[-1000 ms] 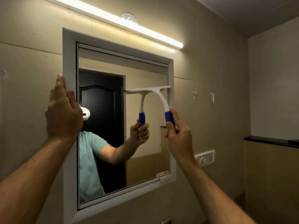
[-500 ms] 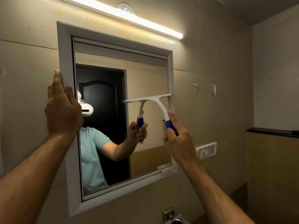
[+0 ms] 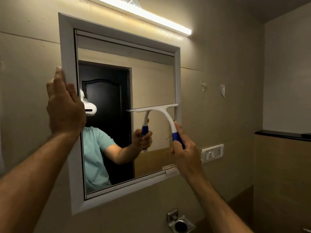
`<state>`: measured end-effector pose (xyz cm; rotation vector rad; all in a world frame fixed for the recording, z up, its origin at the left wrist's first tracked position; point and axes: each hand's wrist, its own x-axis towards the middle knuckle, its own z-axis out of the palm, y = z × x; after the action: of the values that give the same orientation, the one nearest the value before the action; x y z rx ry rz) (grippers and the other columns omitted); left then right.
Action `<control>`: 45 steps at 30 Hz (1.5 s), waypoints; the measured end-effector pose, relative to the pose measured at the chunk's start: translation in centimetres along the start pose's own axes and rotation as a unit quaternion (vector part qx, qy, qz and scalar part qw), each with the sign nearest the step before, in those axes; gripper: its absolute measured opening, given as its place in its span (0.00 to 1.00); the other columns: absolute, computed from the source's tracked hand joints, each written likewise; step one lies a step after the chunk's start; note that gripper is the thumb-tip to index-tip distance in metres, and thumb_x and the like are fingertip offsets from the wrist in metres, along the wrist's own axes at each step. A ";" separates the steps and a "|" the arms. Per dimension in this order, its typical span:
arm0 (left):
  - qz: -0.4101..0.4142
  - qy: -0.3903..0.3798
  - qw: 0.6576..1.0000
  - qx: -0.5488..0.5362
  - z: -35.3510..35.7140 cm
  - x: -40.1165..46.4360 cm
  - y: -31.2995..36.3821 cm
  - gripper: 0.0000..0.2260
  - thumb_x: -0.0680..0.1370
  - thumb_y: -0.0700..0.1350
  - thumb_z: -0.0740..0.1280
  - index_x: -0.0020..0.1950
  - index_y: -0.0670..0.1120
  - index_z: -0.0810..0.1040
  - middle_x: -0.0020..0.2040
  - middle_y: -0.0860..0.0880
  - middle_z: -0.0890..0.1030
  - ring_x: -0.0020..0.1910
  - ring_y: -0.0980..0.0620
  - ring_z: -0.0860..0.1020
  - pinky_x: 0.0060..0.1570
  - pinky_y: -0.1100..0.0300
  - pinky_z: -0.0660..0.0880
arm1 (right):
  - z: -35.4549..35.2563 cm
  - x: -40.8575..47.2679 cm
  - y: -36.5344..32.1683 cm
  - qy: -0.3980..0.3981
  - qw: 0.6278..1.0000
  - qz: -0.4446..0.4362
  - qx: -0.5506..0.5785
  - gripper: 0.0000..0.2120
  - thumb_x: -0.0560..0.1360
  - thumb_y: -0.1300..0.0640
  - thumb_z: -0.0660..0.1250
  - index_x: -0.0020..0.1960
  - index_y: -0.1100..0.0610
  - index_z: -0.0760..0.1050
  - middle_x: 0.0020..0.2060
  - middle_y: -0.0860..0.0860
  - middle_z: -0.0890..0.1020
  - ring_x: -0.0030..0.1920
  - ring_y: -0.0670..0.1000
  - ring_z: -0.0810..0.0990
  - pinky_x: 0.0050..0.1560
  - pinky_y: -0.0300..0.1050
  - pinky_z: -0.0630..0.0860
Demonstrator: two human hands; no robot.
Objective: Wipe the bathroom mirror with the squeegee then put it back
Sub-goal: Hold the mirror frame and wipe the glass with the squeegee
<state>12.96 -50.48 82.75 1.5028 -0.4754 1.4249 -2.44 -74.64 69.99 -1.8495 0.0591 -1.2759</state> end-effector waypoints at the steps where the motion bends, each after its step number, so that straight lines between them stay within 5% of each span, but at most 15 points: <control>1: -0.002 -0.001 1.000 0.001 0.0 0.0 0.0 0.21 0.85 0.48 0.51 0.78 0.48 0.58 0.71 0.40 0.68 0.64 0.39 0.71 0.61 0.46 0.69 | 0.1 0.0 -0.2 -0.002 1.000 0.002 -0.001 0.23 0.82 0.56 0.56 0.75 0.41 0.61 0.44 0.50 0.76 0.36 0.47 0.76 0.34 0.36 0.77; 7: 0.003 -0.004 1.000 -0.003 -0.1 0.0 -0.2 0.21 0.85 0.48 0.51 0.78 0.47 0.58 0.71 0.41 0.67 0.64 0.40 0.71 0.62 0.48 0.70 | 0.5 -4.3 2.3 -0.028 0.999 0.040 -0.003 0.24 0.82 0.58 0.56 0.76 0.41 0.60 0.37 0.54 0.73 0.29 0.42 0.72 0.31 0.37 0.74; 24: 0.019 -0.003 1.000 -0.013 0.1 -0.6 -1.4 0.21 0.85 0.47 0.51 0.78 0.48 0.58 0.72 0.43 0.68 0.67 0.45 0.70 0.64 0.53 0.69 | 1.8 -7.5 3.1 -0.023 0.998 0.063 0.011 0.23 0.82 0.55 0.57 0.72 0.35 0.60 0.40 0.53 0.75 0.29 0.41 0.72 0.31 0.36 0.73; 33: 0.028 -0.014 0.999 -0.042 0.0 -2.0 -3.2 0.21 0.85 0.46 0.53 0.78 0.46 0.60 0.75 0.46 0.67 0.73 0.49 0.66 0.65 0.74 0.56 | 0.8 -5.9 2.3 -0.021 0.999 0.041 -0.027 0.23 0.82 0.54 0.56 0.73 0.36 0.58 0.41 0.59 0.76 0.30 0.44 0.72 0.29 0.36 0.73; 45: 0.026 -0.001 0.999 -0.035 -0.4 -3.0 -2.9 0.20 0.85 0.45 0.53 0.78 0.46 0.60 0.72 0.44 0.70 0.69 0.46 0.69 0.65 0.63 0.64 | 1.3 -9.6 3.2 -0.024 0.996 0.091 -0.003 0.23 0.82 0.57 0.57 0.73 0.38 0.60 0.40 0.54 0.76 0.31 0.42 0.74 0.31 0.35 0.75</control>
<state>14.35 -49.83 78.84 1.4449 -0.5644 1.4323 -4.68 -71.27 60.66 -1.8345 0.2017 -1.1050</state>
